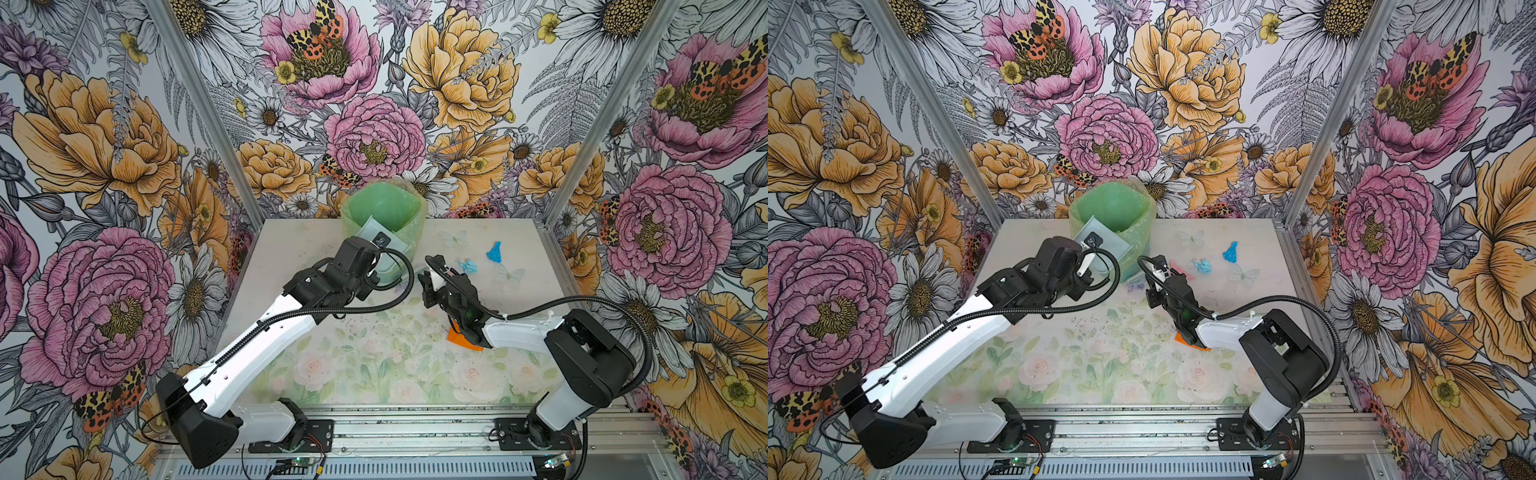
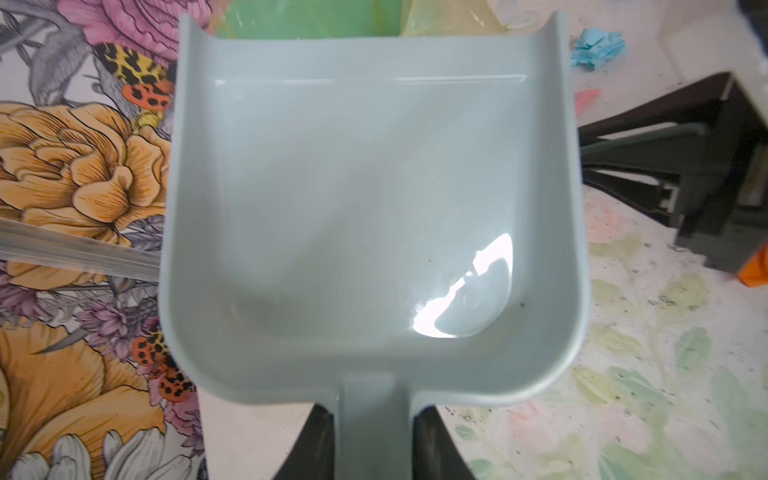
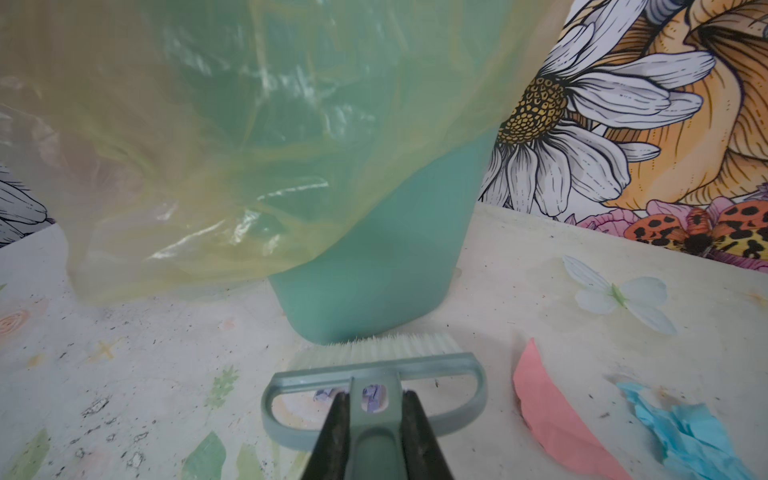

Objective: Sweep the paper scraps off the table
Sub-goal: 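Lower the dustpan with the left gripper while the right brush nears the purple scrap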

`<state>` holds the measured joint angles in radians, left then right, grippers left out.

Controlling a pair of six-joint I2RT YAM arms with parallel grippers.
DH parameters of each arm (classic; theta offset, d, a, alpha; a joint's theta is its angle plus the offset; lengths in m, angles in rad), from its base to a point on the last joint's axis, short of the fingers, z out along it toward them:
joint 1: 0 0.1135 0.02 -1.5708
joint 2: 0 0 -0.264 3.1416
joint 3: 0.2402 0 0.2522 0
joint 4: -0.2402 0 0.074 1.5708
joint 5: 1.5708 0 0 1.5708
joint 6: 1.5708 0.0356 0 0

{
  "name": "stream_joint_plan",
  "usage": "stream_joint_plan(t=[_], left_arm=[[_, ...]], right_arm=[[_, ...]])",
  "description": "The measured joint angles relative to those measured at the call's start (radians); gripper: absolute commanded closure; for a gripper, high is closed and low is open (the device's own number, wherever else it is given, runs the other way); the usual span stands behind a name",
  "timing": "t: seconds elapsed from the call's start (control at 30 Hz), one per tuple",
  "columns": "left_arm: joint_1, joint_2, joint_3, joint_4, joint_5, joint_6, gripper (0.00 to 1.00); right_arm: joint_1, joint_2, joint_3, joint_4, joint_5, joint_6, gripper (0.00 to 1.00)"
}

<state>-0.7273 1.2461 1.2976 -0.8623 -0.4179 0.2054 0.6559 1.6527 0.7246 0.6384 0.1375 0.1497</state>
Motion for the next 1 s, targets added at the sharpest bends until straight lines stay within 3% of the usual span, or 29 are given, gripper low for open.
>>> stream_joint_plan(t=[0.4,0.73,1.0], left_arm=[[-0.055,-0.087,-0.311,0.029,0.037,-0.230,0.76],[-0.055,-0.065,-0.356,0.079,0.058,-0.264,0.77],[-0.055,-0.006,-0.374,0.113,0.089,-0.263,0.76]], right_arm=[[-0.002,0.122,0.014,0.041,0.042,-0.009,1.00],[-0.030,0.092,-0.046,0.009,0.105,-0.035,1.00],[-0.063,-0.053,-0.107,-0.057,0.164,-0.070,1.00]])
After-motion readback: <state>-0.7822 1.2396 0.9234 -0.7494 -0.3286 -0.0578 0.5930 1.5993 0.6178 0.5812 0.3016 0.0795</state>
